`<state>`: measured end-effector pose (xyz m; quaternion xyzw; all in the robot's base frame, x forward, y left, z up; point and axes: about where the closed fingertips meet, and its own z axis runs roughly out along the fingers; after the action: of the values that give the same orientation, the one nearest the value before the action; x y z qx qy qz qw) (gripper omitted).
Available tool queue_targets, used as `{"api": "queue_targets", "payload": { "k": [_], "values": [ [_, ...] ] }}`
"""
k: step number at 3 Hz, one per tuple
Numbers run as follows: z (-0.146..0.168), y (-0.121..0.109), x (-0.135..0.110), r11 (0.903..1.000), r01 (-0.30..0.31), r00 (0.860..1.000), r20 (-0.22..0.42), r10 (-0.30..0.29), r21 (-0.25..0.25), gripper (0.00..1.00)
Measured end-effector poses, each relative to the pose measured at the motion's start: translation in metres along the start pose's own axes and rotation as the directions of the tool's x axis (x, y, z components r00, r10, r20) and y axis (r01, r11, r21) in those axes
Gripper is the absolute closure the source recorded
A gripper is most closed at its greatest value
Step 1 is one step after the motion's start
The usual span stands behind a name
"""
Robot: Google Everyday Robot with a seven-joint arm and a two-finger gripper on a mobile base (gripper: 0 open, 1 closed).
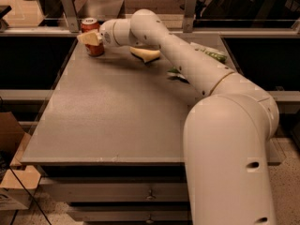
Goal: Pick coke can
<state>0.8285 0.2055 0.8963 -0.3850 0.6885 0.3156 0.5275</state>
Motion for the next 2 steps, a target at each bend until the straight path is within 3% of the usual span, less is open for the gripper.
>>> {"api": "queue_targets", "payload": {
  "k": [1,2],
  "values": [
    [-0.016,-0.002,-0.006,0.9999,0.013,1.000,0.015,-0.013,0.007,0.65],
    [-0.059,0.002,-0.034,0.9981,0.061,0.996,0.063,-0.061,-0.001,0.87]
  ]
}}
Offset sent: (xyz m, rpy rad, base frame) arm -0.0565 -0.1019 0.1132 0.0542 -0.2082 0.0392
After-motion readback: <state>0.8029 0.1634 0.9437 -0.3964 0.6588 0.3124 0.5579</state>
